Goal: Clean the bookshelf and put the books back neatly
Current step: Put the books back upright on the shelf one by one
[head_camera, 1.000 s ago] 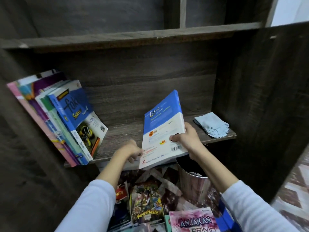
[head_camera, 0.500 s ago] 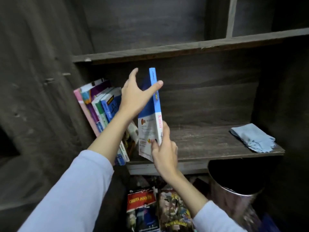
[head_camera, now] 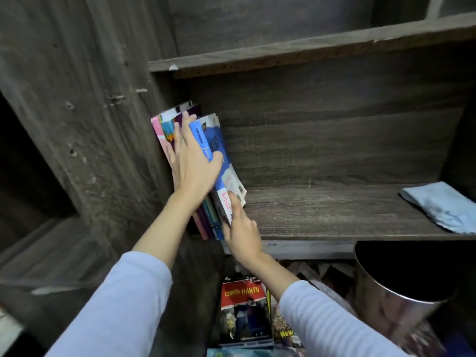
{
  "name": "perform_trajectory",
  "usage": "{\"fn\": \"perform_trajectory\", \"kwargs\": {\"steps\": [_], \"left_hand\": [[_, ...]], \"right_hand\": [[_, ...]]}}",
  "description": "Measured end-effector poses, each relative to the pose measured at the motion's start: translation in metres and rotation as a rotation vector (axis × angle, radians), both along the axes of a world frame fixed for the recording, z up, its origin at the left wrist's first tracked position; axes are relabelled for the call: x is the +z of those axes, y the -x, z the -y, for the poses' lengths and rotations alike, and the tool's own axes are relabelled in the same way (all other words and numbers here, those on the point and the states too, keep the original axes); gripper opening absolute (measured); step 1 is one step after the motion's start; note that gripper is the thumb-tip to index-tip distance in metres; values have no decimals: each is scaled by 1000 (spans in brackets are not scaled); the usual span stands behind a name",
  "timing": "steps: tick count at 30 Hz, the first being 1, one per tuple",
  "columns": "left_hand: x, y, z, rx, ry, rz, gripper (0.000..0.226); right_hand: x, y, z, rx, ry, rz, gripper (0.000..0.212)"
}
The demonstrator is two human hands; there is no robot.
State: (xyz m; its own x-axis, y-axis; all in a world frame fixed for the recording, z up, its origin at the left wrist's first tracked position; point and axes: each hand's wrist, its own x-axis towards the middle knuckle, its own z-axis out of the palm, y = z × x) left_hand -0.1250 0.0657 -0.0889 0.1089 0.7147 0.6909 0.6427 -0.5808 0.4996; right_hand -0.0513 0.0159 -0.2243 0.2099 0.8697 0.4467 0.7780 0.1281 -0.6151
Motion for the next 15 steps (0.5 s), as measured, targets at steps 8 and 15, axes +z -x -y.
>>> {"fn": "perform_trajectory", "kwargs": {"steps": [8, 15], "left_hand": [[-28, -2, -15, 72, -67, -175, 86], [-37, 3, -23, 190, -260, -250, 97]], "right_hand": [[-19, -13, -23, 87, 66, -81, 71], [-22, -34, -42, 190, 243, -213, 92]]}}
